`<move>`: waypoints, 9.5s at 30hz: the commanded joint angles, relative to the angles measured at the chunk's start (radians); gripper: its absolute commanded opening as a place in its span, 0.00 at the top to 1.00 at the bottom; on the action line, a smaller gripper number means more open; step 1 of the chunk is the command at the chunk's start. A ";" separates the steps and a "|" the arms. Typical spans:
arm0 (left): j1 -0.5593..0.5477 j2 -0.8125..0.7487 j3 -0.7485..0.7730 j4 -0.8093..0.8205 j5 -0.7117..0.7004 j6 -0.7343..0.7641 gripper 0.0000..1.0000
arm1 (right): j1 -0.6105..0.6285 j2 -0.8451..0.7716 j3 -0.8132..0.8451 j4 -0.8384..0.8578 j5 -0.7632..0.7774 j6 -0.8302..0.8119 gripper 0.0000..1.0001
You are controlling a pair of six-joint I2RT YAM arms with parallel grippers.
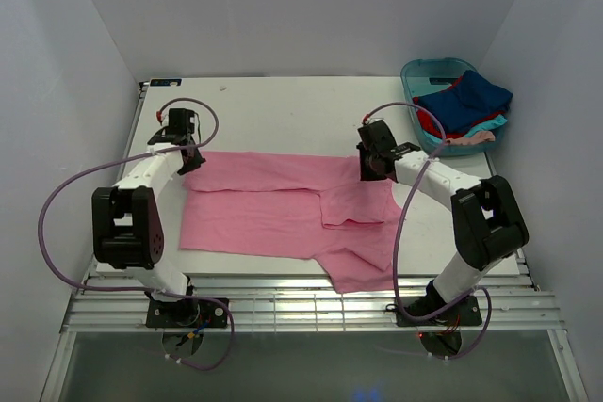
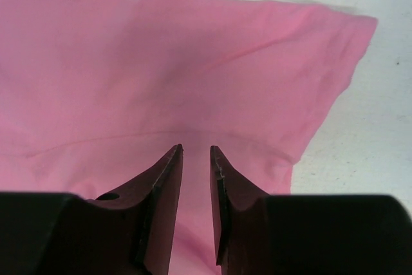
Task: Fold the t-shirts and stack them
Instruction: Fold the flattened tshirt in 1/3 of the way
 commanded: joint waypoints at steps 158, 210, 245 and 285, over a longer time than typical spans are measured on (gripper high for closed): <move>0.092 0.174 0.331 0.009 0.140 -0.009 0.51 | -0.103 0.224 0.376 -0.045 -0.384 -0.011 0.92; 0.092 0.069 -0.191 0.253 0.219 -0.124 0.44 | 0.281 0.423 0.412 0.024 -0.445 0.015 0.92; 0.130 0.058 0.157 -0.160 -0.072 0.019 1.00 | 0.281 0.469 0.392 -0.034 -0.379 0.044 0.92; 0.055 0.080 0.174 -0.093 -0.075 0.040 0.69 | 0.215 0.098 0.302 -0.130 -0.076 0.009 0.92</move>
